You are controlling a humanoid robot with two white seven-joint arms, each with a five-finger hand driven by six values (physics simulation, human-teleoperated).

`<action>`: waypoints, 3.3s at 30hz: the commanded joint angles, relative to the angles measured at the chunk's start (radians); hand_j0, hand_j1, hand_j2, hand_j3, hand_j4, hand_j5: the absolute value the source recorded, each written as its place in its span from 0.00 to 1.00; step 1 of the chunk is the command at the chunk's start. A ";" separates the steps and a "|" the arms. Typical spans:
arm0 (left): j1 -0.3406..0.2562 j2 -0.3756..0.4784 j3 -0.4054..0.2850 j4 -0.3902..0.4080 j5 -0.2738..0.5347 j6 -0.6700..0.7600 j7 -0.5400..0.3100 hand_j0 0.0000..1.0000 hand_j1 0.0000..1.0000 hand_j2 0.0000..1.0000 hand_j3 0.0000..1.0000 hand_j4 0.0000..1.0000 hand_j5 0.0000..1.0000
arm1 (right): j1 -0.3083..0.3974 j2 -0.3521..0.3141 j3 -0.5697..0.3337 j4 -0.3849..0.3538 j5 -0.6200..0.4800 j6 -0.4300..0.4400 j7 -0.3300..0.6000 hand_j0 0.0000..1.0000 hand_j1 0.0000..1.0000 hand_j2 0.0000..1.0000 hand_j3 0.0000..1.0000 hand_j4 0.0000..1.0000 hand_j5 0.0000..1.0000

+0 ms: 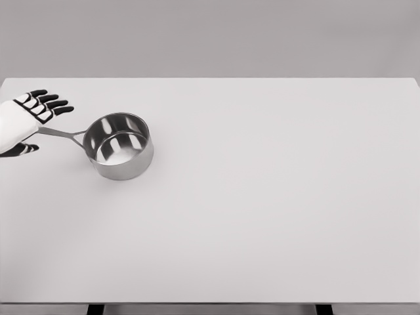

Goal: Rotate pot handle

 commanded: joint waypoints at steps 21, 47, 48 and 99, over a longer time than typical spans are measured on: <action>-0.064 0.097 -0.021 0.018 0.222 -0.001 -0.237 1.00 1.00 1.00 1.00 1.00 1.00 | 0.000 0.000 0.000 0.000 0.000 0.000 0.000 1.00 1.00 1.00 1.00 1.00 1.00; -0.330 -0.019 -0.323 0.264 0.288 -0.001 -0.320 1.00 1.00 1.00 1.00 1.00 1.00 | 0.000 0.000 0.000 0.000 0.000 0.000 0.000 1.00 1.00 1.00 1.00 1.00 1.00; -0.330 -0.022 -0.326 0.264 0.287 -0.001 -0.320 1.00 1.00 1.00 1.00 1.00 1.00 | 0.000 0.000 0.000 0.000 0.000 0.000 0.000 1.00 1.00 1.00 1.00 1.00 1.00; -0.242 0.111 -0.329 0.147 0.299 -0.001 -0.310 1.00 1.00 1.00 1.00 1.00 1.00 | 0.000 0.000 0.000 0.000 0.000 0.000 0.000 1.00 1.00 1.00 1.00 1.00 1.00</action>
